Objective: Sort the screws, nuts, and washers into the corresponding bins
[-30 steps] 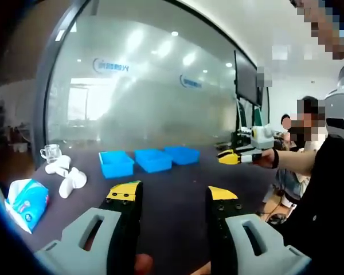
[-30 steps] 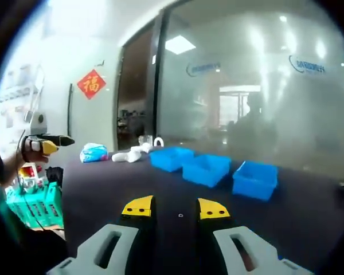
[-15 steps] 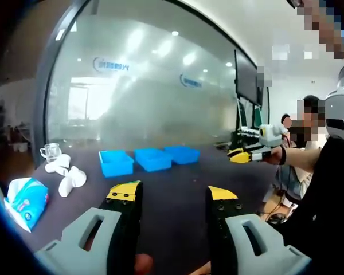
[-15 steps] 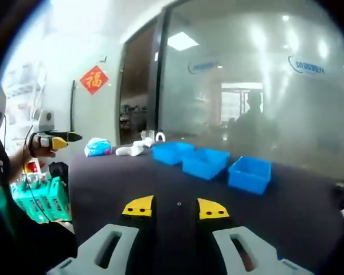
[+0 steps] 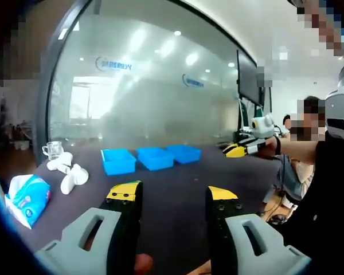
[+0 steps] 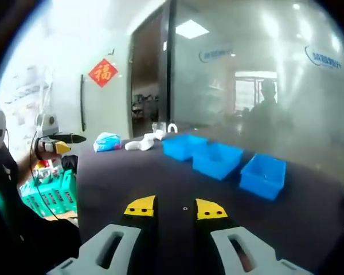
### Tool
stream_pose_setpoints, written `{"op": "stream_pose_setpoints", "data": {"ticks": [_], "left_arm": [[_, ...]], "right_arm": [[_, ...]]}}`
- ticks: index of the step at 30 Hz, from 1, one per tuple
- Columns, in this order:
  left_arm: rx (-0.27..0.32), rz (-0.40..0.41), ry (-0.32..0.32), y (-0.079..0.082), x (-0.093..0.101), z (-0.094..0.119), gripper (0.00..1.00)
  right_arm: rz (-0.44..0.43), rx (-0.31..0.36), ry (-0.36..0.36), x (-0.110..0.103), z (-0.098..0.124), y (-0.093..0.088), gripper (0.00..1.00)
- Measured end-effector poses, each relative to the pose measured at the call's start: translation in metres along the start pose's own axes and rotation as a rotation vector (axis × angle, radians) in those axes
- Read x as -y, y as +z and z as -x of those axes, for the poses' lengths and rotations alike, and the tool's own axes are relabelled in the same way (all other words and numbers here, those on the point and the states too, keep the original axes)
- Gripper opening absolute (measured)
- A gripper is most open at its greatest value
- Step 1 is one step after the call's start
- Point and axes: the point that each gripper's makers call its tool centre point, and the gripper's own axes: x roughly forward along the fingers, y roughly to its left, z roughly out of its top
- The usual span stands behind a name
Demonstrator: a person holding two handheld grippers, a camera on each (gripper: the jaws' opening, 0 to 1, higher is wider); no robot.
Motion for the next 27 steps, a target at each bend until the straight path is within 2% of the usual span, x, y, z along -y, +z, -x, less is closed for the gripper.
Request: {"op": "stream_pose_setpoints", "data": {"ticks": [5, 12, 18, 27], "left_arm": [[-0.003, -0.003, 0.006, -0.001, -0.001, 0.0, 0.43], [-0.003, 0.005, 0.009, -0.004, -0.004, 0.002, 0.43], [-0.008, 0.013, 0.007, -0.007, -0.006, 0.004, 0.43], [-0.03, 0.016, -0.004, -0.015, -0.007, 0.006, 0.43]], "right_arm": [[0.046, -0.081, 0.069, -0.006, -0.01, -0.005, 0.2], [0.101, -0.18, 0.129, -0.006, -0.025, -0.011, 0.2], [0.157, -0.295, 0.185, -0.008, -0.039, -0.021, 0.2], [0.195, -0.414, 0.262, -0.01, -0.061, -0.03, 0.19]]}}
